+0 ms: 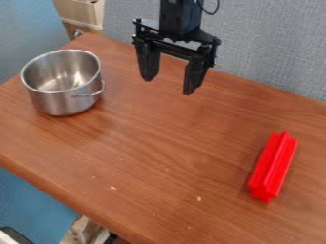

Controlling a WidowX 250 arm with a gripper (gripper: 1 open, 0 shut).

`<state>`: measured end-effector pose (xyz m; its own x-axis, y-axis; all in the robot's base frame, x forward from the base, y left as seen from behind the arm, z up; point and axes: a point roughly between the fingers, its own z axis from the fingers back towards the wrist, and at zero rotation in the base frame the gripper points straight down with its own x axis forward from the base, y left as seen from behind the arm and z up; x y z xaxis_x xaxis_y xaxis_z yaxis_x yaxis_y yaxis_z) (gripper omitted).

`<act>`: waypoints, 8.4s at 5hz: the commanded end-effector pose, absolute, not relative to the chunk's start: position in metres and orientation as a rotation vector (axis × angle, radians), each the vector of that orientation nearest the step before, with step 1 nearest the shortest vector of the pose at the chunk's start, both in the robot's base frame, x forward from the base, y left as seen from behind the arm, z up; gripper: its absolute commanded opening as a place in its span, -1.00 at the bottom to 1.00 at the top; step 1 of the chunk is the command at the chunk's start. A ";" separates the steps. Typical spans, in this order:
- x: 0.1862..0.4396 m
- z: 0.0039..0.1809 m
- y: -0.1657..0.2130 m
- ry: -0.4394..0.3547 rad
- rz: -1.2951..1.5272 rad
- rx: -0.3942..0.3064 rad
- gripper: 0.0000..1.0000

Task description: Put the red object in the metal pot

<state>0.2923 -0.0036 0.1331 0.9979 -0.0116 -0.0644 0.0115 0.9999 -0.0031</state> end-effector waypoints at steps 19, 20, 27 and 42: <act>0.306 0.041 -0.133 0.111 -0.242 0.041 1.00; 0.306 0.041 -0.133 0.120 -0.242 0.042 1.00; 0.303 0.052 -0.129 0.150 -0.225 0.039 -1.00; 0.292 0.153 0.121 0.045 0.374 -0.001 -1.00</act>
